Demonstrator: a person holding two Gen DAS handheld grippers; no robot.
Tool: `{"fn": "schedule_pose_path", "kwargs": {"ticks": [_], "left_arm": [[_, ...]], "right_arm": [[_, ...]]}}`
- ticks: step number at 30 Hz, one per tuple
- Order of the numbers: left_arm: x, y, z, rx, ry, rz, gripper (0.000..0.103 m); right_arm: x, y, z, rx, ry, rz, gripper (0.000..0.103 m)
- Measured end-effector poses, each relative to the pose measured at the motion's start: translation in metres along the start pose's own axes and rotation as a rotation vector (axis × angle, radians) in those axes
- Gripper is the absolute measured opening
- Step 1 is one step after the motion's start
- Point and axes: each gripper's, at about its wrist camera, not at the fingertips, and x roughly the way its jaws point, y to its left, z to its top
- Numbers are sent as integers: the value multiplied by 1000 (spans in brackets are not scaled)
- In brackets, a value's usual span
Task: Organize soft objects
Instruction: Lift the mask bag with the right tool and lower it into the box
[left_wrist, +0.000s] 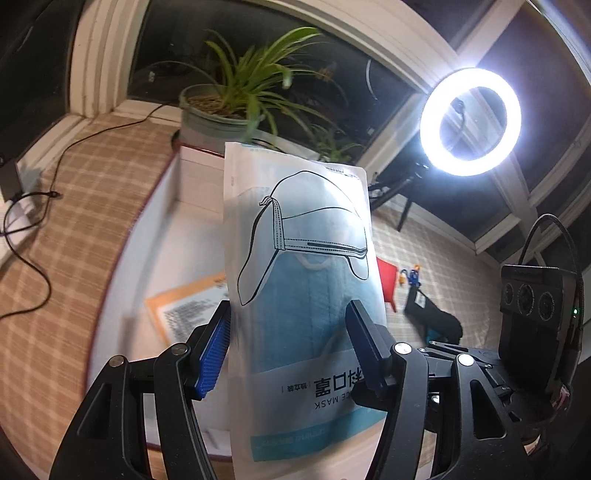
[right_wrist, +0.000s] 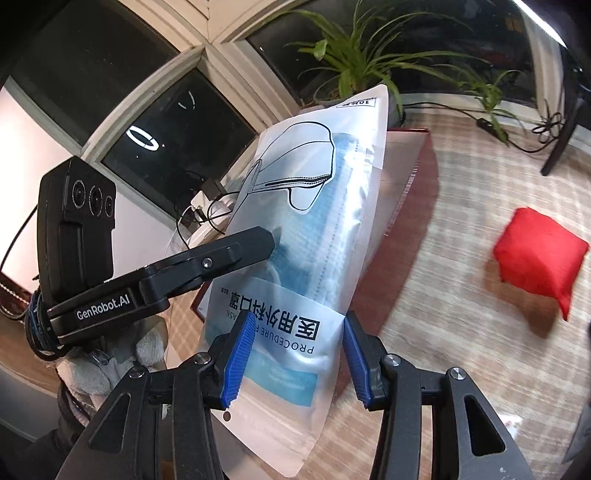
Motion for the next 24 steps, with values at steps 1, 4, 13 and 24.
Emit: {"fn": "schedule_pose_path", "kwargs": {"ticks": [1,4,13,24], "left_arm": [[0,3,2,5,1,5,61],[5,13,9,15,15,28,61],[24,33,23,14,53,65,61],[37,49,35,-9,63,119,59]], "right_arm": [[5,3,2,0,4,-1,44],[18,5,8,12,16,-2,44],[47,-3,24,64,44,-11,45],[61,-9,39,75,47,-32,46]]}}
